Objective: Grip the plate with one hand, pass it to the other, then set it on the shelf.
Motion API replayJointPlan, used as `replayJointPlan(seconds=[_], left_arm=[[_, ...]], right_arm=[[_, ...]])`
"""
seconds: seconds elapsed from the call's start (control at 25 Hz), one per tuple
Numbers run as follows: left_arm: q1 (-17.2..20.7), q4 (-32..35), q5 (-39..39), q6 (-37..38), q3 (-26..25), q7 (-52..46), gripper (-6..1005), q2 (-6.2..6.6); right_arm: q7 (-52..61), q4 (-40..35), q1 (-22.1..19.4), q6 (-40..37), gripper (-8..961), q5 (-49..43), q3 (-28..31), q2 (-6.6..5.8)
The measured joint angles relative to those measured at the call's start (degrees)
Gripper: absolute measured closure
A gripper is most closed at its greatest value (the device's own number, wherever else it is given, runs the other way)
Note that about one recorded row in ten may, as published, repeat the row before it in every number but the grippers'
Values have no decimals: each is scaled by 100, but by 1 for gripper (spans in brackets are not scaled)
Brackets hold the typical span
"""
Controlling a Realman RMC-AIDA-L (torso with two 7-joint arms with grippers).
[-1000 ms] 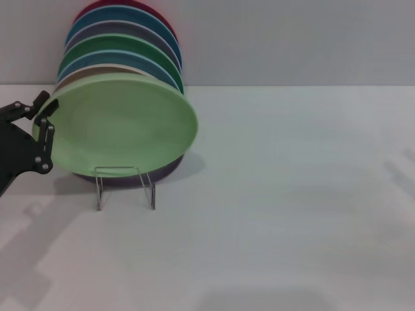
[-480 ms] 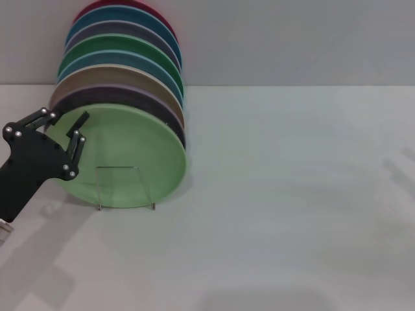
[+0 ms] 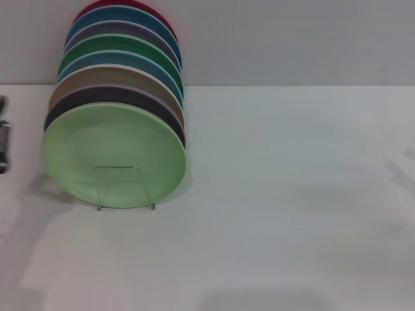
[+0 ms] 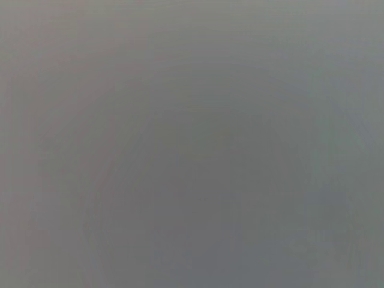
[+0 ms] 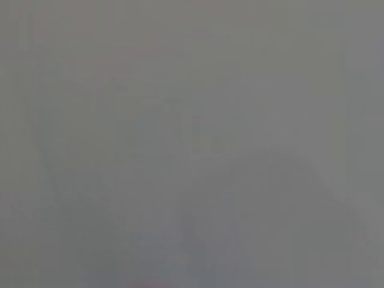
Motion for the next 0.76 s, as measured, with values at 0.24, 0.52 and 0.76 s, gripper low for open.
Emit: replayJointPlan(seconds=[0.24,0.52,0.76], left_arm=[[371,-225,-70,-23,-817,-1133,574,-92],[420,-98,-526,-262,-852,-2379,413,-99],[386,-1,-466,-451,-652,-2475,413,-96]], right_arm=[[-1665,-552,-62,-4,258,345,209,78],[-4511,-2087,-97,124,210,1352,158,85],[-4772,-2438,-60,109,170,1448,186,87]])
